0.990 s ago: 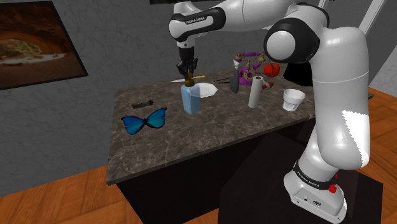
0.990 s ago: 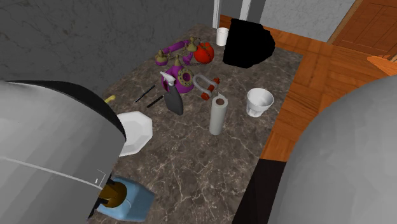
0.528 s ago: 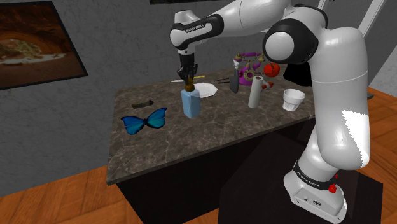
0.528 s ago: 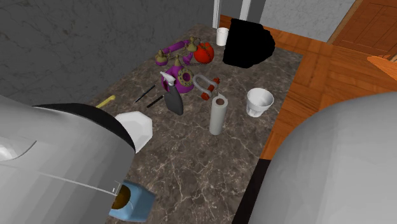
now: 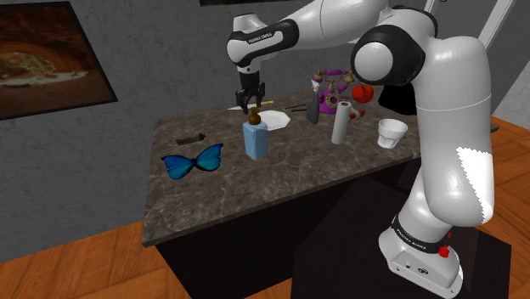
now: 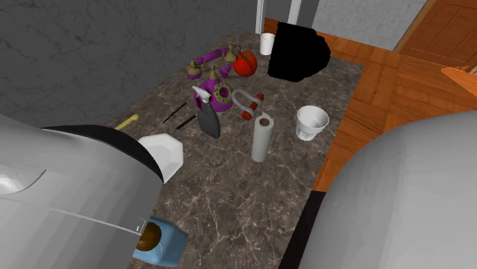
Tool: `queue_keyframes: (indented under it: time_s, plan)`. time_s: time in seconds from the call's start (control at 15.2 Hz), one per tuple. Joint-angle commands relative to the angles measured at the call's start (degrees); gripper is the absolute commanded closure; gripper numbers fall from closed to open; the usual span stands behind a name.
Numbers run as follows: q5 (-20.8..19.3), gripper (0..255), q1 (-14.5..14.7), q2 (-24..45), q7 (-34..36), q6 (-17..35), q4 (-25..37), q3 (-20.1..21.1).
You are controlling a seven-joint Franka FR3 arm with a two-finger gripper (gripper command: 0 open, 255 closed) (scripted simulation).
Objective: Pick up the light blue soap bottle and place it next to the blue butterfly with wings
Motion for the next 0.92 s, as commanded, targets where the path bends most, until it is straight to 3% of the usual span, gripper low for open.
queue_keyframes:
  time_s: [0.0, 0.2, 0.46, 0.86]
  plan:
    - [0.0, 0, 0.0, 0.0, 0.0, 0.0, 0.0, 0.0]
    - [0.0, 0, 0.0, 0.0, 0.0, 0.0, 0.0, 0.0]
    - [-0.2, 0, -0.3, -0.5, 0.3, -7.0, 6.5, -0.2]
    - [-0.2, 0, -0.3, -0.5, 0.3, -7.0, 6.5, -0.2]
